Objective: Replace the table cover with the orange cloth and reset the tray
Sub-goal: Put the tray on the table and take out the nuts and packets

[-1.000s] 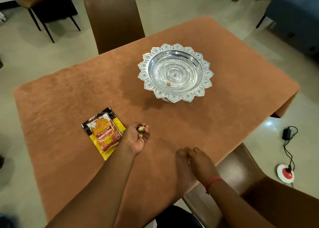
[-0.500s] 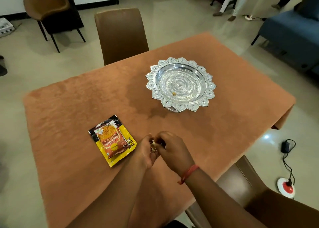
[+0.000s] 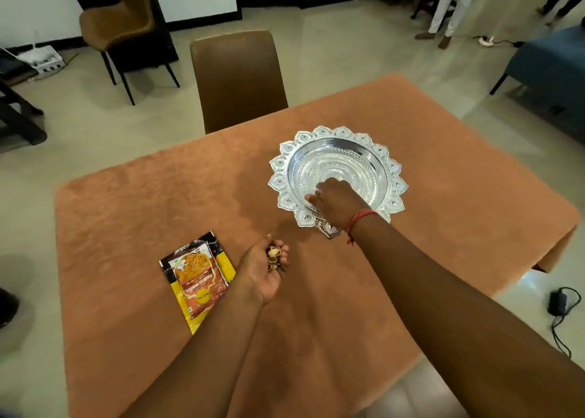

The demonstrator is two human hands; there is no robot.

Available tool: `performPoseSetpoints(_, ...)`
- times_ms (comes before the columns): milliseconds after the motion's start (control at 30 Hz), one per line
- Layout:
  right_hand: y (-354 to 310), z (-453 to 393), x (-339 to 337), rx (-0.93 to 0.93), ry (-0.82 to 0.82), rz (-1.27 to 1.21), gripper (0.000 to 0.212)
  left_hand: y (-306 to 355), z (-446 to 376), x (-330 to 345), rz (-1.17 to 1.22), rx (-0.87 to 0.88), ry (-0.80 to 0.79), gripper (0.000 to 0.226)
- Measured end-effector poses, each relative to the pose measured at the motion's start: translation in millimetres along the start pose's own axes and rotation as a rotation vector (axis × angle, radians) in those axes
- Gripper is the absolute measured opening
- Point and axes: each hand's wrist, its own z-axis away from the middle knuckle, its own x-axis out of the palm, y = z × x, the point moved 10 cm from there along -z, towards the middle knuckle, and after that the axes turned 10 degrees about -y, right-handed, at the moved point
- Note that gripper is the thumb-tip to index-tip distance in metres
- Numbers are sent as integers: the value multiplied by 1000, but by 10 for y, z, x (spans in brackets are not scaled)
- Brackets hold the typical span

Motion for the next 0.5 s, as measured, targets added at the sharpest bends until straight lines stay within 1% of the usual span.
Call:
performPoseSetpoints(67, -68, 7, 21, -57, 20, 65, 43, 34, -27, -29, 12, 8, 20, 37)
performPoseSetpoints(167, -201, 72, 3, -161, 73, 114, 35, 92, -54, -100, 34, 23, 61, 36)
performPoseSetpoints(233, -209, 64, 12, -187, 56, 40, 27, 126, -62, -157, 55, 46, 96, 36)
performPoseSetpoints(300, -148, 62, 41, -159, 24, -92, 15, 127, -65, -186, 65, 56, 115, 35)
performPoseSetpoints(333, -127, 78, 37, -150, 20, -152, 12, 126, -64, -187, 70, 58, 117, 34)
performPoseSetpoints(500, -66, 112, -24, -145, 25, -325, 24, 156, -31, -199, 93, 68, 128, 35)
